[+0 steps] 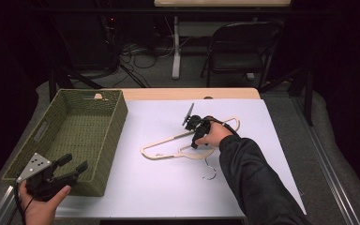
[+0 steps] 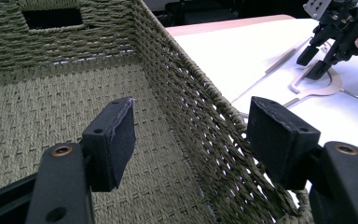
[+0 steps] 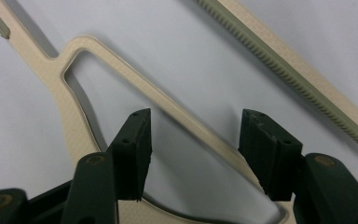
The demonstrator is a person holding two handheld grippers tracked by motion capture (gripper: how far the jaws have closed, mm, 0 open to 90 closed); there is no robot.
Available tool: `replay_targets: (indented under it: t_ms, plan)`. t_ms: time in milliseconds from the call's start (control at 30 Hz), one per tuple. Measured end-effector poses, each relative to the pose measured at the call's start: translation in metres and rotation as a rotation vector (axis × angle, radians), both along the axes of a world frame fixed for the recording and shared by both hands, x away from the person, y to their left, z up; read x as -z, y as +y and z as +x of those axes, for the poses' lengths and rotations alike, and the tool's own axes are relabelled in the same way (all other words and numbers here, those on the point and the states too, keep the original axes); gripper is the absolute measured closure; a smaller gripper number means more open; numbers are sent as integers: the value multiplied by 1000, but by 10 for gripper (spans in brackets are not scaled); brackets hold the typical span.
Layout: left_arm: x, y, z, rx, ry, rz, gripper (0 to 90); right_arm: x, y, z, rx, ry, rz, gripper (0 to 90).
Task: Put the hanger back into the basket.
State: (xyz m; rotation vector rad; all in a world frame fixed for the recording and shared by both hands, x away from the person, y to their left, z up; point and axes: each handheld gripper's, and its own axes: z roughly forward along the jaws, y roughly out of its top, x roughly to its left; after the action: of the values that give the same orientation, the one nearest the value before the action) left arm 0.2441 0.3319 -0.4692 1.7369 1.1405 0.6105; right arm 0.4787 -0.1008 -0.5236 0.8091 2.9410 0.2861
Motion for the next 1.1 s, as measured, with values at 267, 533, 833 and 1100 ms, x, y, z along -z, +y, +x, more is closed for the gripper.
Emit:
replay_targets:
  t_ms: [267, 533, 833, 1100]
  plan:
    - [0, 0, 0, -3, 0, 1, 324, 4, -1, 1, 6, 16, 4, 441]
    - [0, 0, 0, -3, 2, 4, 324, 4, -1, 2, 2, 20, -16, 448]
    - [0, 0, 1, -1, -1, 1, 324, 5, -1, 4, 3, 29, -12, 451]
    - [0, 0, 1, -2, -3, 0, 325, 4, 0, 0, -5, 35, -29, 586]
